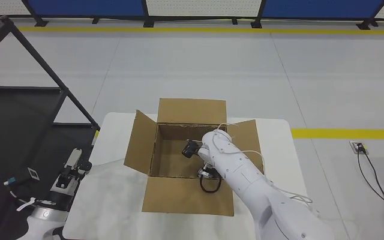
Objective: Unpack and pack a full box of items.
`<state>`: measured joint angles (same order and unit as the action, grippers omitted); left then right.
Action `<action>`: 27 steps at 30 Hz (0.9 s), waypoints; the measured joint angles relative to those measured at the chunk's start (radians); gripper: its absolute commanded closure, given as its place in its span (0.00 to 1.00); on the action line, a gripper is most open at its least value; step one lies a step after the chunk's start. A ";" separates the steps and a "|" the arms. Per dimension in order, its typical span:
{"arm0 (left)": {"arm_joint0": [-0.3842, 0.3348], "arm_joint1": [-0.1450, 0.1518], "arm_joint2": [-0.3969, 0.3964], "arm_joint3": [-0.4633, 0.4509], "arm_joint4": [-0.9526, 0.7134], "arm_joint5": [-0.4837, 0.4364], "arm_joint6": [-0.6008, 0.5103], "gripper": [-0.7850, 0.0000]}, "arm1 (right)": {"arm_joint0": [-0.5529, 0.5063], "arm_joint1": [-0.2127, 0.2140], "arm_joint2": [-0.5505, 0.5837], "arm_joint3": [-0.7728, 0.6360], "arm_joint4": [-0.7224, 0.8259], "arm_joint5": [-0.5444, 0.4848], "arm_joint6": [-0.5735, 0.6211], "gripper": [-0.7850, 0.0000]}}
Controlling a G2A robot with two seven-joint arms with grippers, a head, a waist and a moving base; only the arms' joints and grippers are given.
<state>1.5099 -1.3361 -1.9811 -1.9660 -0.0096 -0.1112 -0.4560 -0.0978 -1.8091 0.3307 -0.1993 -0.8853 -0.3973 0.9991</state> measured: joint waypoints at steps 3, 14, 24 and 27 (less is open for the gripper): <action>0.000 0.000 0.000 0.000 0.000 0.000 0.000 0.00 | 0.000 -0.002 0.003 0.011 -0.004 -0.007 -0.013 1.00; 0.000 0.000 0.000 0.000 0.000 0.000 0.000 0.00 | 0.028 0.008 0.014 0.008 -0.033 -0.039 -0.126 1.00; 0.000 0.000 0.000 0.000 0.000 0.000 0.000 0.00 | 0.020 0.038 0.027 -0.106 -0.078 0.013 -0.220 1.00; 0.000 0.000 0.000 0.000 0.000 0.000 0.000 0.00 | 0.006 0.062 0.036 -0.182 -0.100 0.031 -0.225 1.00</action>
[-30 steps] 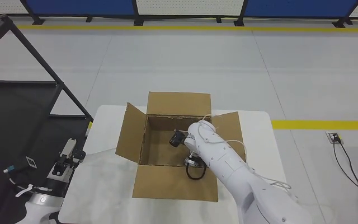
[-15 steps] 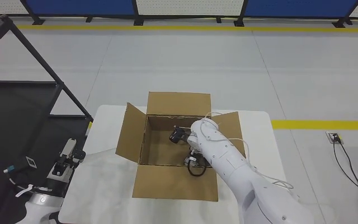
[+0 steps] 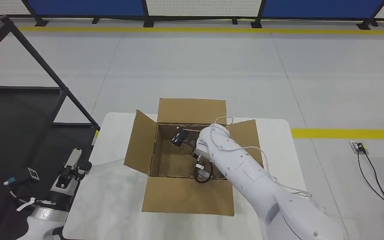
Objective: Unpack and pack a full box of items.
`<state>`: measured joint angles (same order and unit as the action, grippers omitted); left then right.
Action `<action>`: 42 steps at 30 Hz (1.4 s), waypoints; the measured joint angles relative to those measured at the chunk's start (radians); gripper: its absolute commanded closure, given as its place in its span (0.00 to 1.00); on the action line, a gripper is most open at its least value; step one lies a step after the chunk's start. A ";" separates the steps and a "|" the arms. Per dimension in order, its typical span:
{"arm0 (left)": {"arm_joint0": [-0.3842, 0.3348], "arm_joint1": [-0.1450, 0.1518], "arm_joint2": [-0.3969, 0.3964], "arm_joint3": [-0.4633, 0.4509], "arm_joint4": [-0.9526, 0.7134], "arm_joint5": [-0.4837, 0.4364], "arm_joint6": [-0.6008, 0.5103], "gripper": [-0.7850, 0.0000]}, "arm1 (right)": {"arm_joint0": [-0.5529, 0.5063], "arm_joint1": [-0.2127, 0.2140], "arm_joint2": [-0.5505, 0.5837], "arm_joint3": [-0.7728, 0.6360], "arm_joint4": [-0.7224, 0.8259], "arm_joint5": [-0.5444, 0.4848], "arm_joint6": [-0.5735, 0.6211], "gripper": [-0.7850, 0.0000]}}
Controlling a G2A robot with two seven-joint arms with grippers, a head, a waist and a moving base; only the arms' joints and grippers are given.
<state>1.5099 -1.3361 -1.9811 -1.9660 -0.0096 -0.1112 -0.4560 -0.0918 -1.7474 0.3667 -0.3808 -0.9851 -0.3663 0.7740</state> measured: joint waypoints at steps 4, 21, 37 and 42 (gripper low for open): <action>0.000 0.000 0.000 0.000 0.000 0.000 0.000 0.00 | -0.044 0.053 0.023 -0.168 -0.045 0.054 0.030 1.00; 0.000 0.000 0.000 0.000 0.000 0.000 0.000 0.00 | -0.705 0.441 0.706 -1.400 -0.477 0.128 0.281 1.00; 0.000 0.000 0.000 0.000 0.000 0.000 0.000 0.00 | -1.012 0.522 1.301 -1.315 -0.234 -0.035 0.132 1.00; 0.000 0.000 0.000 0.000 0.000 0.000 0.000 0.00 | -0.945 0.527 1.266 -1.209 -0.254 -0.019 0.196 1.00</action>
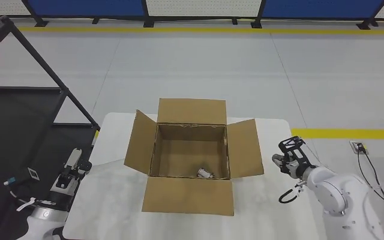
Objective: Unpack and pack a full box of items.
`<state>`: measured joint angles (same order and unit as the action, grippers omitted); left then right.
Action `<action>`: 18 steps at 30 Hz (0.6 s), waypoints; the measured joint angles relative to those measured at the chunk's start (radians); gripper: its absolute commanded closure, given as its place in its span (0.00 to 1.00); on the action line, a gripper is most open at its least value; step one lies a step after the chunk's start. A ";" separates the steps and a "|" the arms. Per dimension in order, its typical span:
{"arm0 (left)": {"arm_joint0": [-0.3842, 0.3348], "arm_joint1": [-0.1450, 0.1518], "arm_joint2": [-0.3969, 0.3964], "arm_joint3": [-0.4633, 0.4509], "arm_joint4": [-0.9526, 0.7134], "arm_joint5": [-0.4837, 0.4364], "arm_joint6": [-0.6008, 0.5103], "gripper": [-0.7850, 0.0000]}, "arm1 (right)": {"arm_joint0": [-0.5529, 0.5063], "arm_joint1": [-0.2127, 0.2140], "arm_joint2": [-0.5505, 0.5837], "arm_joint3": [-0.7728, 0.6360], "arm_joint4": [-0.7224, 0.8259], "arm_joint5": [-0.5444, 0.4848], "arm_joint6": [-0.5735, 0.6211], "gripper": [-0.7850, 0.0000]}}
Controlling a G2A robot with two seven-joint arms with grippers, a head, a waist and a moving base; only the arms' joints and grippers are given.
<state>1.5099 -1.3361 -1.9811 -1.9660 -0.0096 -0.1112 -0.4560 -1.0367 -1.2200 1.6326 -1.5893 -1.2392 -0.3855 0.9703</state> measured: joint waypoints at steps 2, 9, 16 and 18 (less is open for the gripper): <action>0.000 0.000 0.000 0.000 0.000 0.000 0.000 0.00 | 0.044 0.001 -0.023 0.058 -0.012 0.013 0.043 1.00; 0.000 0.000 0.000 0.000 0.000 0.000 0.000 0.00 | 0.208 0.005 -0.101 0.292 -0.019 -0.031 0.177 1.00; 0.000 0.000 0.000 0.000 0.000 0.000 0.000 0.00 | 0.344 -0.003 -0.201 0.485 -0.057 -0.006 0.256 1.00; 0.000 0.000 0.000 0.000 0.000 0.000 0.000 0.00 | 0.368 -0.005 -0.219 0.522 -0.070 -0.001 0.266 1.00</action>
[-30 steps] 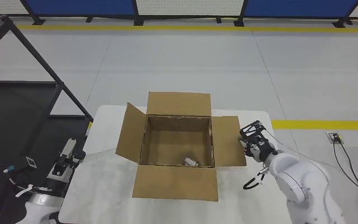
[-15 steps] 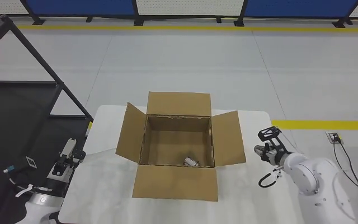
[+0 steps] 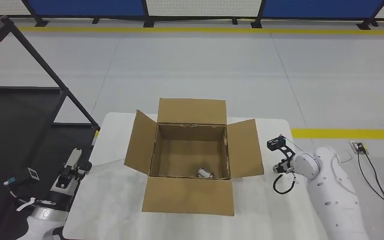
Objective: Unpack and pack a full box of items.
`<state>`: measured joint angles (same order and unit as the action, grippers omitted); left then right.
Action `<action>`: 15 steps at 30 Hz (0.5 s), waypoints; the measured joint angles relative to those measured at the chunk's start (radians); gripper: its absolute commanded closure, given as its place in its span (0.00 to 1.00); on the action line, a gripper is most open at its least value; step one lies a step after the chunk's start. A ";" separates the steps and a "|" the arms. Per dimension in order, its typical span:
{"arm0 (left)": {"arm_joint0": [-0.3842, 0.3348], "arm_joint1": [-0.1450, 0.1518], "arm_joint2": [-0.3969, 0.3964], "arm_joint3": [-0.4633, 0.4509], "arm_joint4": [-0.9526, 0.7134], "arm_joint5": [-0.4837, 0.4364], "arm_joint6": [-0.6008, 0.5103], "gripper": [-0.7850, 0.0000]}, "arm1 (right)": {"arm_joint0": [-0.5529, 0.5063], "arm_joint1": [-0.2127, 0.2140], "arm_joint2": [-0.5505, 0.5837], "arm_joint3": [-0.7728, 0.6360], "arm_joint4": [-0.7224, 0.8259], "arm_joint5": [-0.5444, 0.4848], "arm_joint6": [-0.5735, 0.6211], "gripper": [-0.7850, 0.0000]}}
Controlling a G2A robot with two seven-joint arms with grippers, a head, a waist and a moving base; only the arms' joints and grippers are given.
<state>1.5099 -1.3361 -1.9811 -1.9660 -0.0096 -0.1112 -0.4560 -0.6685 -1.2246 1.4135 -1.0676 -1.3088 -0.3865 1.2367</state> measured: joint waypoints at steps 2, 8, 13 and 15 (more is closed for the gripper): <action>0.000 0.000 0.000 0.000 0.000 0.000 0.000 0.00 | 0.026 -0.003 -0.022 0.038 -0.008 0.011 0.004 1.00; 0.000 0.000 0.000 0.000 0.000 0.000 0.000 0.00 | 0.064 -0.006 -0.054 0.108 -0.003 0.015 -0.015 0.76; 0.000 0.000 0.000 0.000 0.000 0.000 0.000 0.00 | 0.089 -0.007 -0.074 0.155 0.002 0.008 -0.027 0.64; 0.000 0.000 0.000 0.000 0.000 0.000 0.000 0.00 | 0.096 -0.007 -0.080 0.167 0.005 0.009 -0.032 0.64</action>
<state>1.5099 -1.3361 -1.9811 -1.9660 -0.0096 -0.1112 -0.4560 -0.5724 -1.2320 1.3336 -0.9005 -1.3034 -0.3774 1.2050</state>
